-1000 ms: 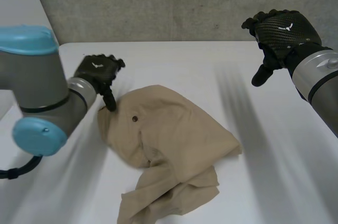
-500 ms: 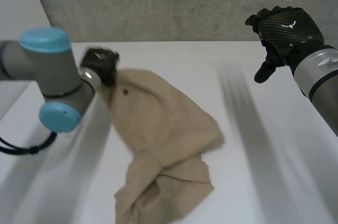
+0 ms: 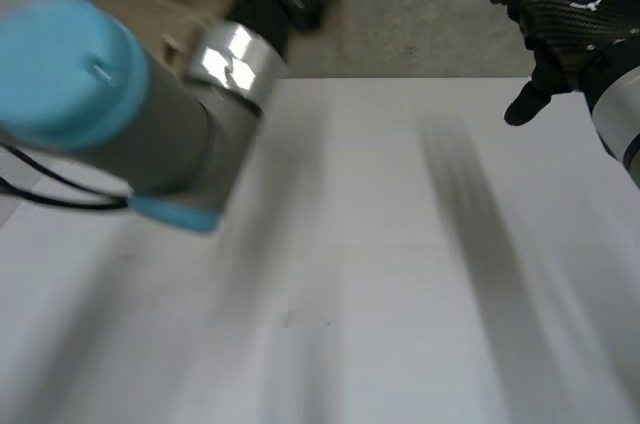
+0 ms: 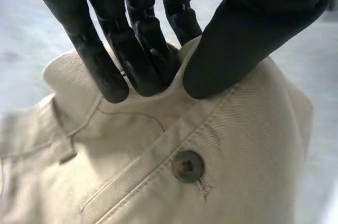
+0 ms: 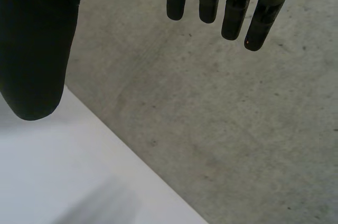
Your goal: Fold the shorts.
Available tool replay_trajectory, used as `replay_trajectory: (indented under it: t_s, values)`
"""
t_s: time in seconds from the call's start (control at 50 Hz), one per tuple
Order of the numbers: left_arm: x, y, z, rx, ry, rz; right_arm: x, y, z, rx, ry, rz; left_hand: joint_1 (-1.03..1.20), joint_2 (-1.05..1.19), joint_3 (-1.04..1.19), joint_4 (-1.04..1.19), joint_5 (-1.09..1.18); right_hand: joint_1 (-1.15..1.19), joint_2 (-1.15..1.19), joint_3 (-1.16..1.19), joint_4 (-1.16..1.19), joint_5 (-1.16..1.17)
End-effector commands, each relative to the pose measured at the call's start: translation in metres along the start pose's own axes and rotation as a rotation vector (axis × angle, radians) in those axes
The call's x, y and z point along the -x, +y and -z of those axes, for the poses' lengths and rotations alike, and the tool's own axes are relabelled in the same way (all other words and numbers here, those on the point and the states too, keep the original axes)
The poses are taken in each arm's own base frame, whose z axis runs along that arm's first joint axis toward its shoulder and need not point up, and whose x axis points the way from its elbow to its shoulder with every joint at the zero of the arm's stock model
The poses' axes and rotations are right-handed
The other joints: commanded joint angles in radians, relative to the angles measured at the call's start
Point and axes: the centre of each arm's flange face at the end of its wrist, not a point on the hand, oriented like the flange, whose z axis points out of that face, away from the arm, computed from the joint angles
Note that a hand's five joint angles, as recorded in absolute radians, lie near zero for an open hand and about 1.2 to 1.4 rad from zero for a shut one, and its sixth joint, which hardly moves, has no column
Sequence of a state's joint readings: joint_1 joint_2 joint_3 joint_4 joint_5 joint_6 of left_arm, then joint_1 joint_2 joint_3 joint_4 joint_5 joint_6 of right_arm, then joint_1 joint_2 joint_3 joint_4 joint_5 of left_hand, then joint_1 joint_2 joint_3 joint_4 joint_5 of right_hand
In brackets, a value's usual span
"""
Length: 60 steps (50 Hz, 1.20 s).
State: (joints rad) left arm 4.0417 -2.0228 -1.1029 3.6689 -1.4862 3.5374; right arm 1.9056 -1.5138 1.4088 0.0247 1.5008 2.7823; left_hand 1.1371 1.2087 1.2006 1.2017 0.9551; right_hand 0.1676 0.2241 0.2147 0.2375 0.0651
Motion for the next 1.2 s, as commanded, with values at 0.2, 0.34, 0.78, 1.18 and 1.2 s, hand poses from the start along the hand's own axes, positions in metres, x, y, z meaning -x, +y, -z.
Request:
replay_trajectory:
  t_s: [0.2, 0.34, 0.78, 1.18, 1.2]
  values:
    - [-0.165, 0.040, 0.155, 0.368, 0.547, 0.060, -0.025, -0.006, -0.004, -0.043, 0.081, 0.012, -0.756, -0.827, -0.819, -0.820, -0.748, 0.007, -0.050, -0.040, -0.063, -0.065]
    - [-0.128, -0.005, 0.122, 0.238, 0.443, 0.042, -0.021, -0.008, -0.004, -0.055, 0.046, 0.011, -0.791, -0.863, -0.855, -0.856, -0.784, 0.007, -0.050, -0.040, -0.063, -0.065]
    - [0.035, 0.071, 0.098, 0.574, -0.010, -0.021, 0.092, 0.060, 0.044, 0.327, -0.328, -0.238, -0.791, -0.863, -0.855, -0.856, -0.784, 0.008, -0.048, -0.039, -0.061, -0.064]
    - [0.079, 0.104, 0.125, 0.761, -0.197, 0.202, 0.176, 0.138, 0.060, 0.392, -0.378, -0.184, -0.789, -0.860, -0.852, -0.853, -0.781, 0.323, 0.266, 0.275, 0.253, 0.250]
    - [0.079, 0.105, 0.126, 0.764, -0.197, 0.201, 0.177, 0.142, 0.058, 0.386, -0.366, -0.175, -0.789, -0.860, -0.852, -0.853, -0.781, 0.340, 0.283, 0.293, 0.270, 0.268]
